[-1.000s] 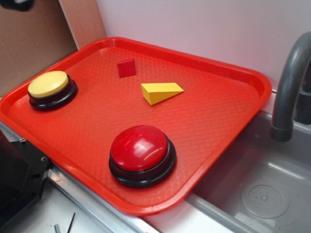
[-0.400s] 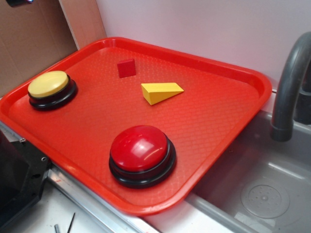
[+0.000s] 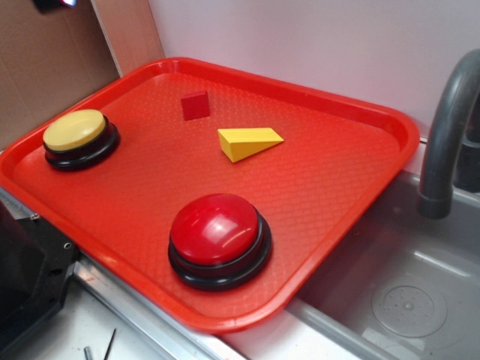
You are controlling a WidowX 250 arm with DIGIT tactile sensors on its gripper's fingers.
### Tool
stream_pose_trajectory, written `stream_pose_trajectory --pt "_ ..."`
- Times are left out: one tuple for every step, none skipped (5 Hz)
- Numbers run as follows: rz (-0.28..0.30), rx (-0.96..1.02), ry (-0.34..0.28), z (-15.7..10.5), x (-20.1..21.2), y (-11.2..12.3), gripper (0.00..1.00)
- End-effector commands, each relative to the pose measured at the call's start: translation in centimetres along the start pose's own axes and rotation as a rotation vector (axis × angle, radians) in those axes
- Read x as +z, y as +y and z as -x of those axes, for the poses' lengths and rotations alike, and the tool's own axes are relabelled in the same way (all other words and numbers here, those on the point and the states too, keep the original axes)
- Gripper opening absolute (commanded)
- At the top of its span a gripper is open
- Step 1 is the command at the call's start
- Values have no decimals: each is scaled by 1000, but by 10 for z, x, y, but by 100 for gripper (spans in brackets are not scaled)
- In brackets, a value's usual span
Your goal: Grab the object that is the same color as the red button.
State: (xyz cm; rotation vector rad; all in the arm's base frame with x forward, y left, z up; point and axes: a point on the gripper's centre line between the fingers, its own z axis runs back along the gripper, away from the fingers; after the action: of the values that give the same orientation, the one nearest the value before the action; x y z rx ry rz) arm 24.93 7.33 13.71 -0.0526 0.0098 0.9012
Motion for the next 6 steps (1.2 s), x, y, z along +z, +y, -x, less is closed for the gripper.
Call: stream_pose_trajectory --pt "61 -56 -215 -13 -10 -31 100" --pt "97 -62 -282 -13 -21 -29 100" --pt "117 -67 -310 -20 -41 -29 100" --pt "105 -97 -274 -29 -62 -38 100" --pt "93 -99 -270 -34 -73 -41 100" --pt "84 -98 -259 -34 -80 -32 100"
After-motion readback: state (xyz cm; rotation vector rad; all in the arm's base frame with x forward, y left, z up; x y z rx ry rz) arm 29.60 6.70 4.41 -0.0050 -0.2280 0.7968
